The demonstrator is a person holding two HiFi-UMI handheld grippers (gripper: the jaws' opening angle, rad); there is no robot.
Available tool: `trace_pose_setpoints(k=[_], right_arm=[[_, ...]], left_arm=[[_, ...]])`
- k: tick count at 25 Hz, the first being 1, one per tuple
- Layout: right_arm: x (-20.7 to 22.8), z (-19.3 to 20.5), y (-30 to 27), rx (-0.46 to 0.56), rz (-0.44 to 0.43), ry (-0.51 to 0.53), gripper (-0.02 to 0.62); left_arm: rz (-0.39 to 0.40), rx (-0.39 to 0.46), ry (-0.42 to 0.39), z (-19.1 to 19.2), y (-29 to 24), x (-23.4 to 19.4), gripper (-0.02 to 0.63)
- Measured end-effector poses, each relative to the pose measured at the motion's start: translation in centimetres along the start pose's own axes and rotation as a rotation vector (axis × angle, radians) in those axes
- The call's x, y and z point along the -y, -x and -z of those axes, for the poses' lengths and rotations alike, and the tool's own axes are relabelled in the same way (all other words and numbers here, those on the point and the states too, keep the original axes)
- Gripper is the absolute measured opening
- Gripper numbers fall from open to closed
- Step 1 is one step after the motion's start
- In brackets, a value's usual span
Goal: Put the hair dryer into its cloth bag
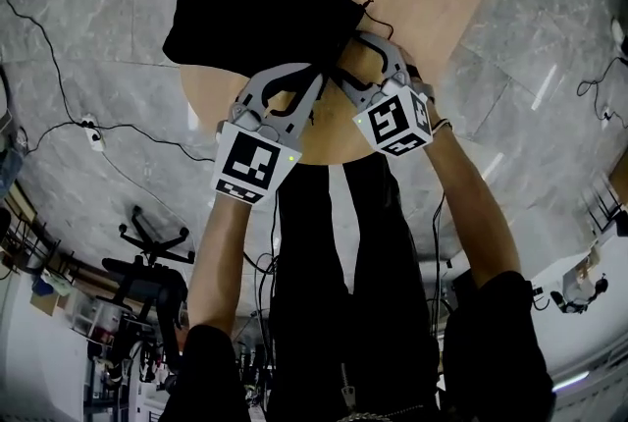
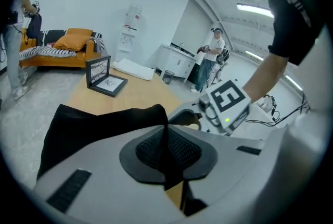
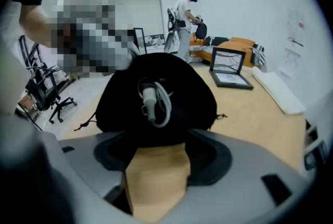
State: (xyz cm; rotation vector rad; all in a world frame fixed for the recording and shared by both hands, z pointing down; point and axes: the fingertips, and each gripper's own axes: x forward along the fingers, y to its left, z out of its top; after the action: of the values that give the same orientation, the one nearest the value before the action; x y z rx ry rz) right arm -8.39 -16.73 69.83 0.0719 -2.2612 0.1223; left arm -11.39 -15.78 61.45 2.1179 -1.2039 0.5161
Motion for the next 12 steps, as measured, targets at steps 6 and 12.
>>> trace_pose_setpoints(k=[6,12], right_arm=[[-0.4,3.8,6.3,-0.009,0.057,-0.216,0.125],[-1.0,3.7,10.9,0.073,0.094,-0.447,0.014]], left_arm=[[0.004,-0.156,-0.019,2.3,-2.9,1.0,0.029],[0.028,-0.372,-0.049,7.6,-6.0,2.5,0.029]])
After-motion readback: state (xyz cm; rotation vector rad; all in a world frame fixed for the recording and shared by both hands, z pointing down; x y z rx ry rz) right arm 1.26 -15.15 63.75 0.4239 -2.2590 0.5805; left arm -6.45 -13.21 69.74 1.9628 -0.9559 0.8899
